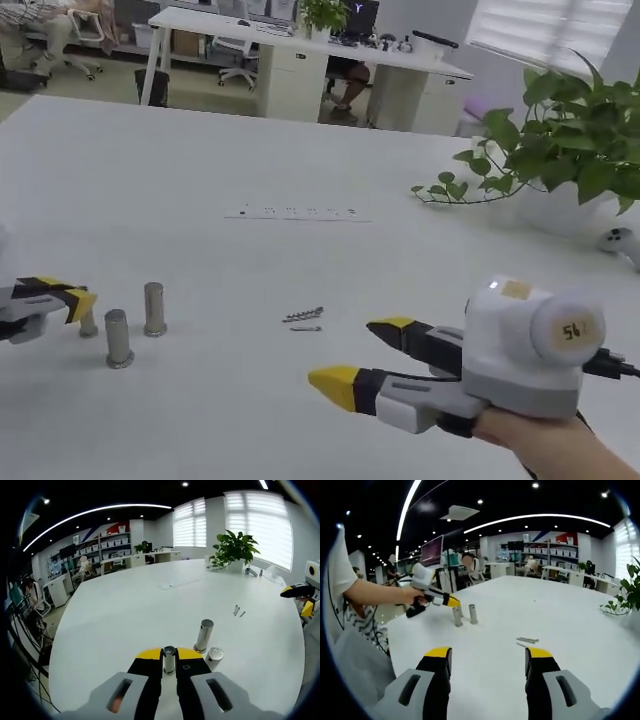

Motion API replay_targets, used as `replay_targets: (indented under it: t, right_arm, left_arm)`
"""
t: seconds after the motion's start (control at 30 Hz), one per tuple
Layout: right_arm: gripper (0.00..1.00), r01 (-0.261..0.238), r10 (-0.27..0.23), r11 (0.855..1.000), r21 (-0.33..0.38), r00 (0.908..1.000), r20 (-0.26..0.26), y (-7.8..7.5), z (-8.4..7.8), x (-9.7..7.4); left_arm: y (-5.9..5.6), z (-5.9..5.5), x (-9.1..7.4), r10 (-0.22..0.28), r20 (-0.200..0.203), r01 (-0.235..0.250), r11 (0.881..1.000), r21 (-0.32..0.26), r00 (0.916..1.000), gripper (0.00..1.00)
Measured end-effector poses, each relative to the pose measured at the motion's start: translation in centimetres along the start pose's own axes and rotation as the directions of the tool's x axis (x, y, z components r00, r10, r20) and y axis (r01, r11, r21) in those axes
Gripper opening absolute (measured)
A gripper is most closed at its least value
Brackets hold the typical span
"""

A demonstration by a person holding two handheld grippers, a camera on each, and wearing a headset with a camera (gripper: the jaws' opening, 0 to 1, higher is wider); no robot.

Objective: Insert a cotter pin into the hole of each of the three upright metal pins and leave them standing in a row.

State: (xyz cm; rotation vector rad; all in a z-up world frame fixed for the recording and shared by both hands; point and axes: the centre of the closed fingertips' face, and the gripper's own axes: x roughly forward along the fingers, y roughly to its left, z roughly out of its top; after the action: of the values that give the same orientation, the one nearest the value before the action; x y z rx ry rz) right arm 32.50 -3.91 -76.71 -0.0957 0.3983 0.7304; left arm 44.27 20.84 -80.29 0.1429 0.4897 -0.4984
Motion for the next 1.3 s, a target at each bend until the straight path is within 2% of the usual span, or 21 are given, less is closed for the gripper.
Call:
replay_targets:
  t: [0.07, 0.2, 0.4, 0.67, 0.97, 1.13, 1.3]
  right_arm:
    - [0.61, -0.005, 0.005, 1.0, 0.001, 1.0, 0.001, 0.1, 0.0, 0.1]
    - [0.61, -0.021, 0.02, 1.0, -0.004, 0.9997, -0.013, 0.5, 0.1, 0.2]
    - [0.62, -0.039, 0.039, 0.999, -0.015, 0.9992, -0.002, 0.8, 0.5, 0.1]
    - [0.63, -0.068, 0.068, 0.997, -0.026, 0.9976, -0.014, 1.5, 0.1, 0.0]
    - [0.63, -0.093, 0.092, 0.995, -0.037, 0.9955, -0.024, 2.3, 0.0, -0.2]
    - [0.63, -0.105, 0.104, 0.994, -0.041, 0.9943, -0.023, 2.6, 0.2, -0.3]
    - [0.62, -0.104, 0.104, 0.993, -0.052, 0.9945, -0.009, 2.5, 0.5, -0.4]
  left_arm:
    - [-0.2, 0.3, -0.7, 0.003, 0.008, -0.003, 1.0, 0.011, 1.0, 0.07]
    - [-0.5, 0.5, -1.8, 0.009, 0.022, -0.009, 1.0, -0.004, 0.9997, 0.07]
    - [-1.1, 0.6, -3.4, 0.015, 0.026, -0.015, 1.0, 0.008, 0.9995, 0.07]
    - [-3.0, 0.5, -5.3, 0.003, 0.032, -0.004, 0.999, 0.031, 0.9995, 0.07]
    - [-6.2, 0.5, -7.3, -0.018, 0.032, 0.015, 0.997, 0.071, 0.9993, 0.07]
    - [-8.4, 1.1, -7.7, -0.06, 0.042, 0.056, 0.994, 0.09, 0.9973, 0.07]
    - [-10.1, 1.6, -7.3, -0.083, 0.05, 0.078, 0.992, 0.1, 0.9953, 0.07]
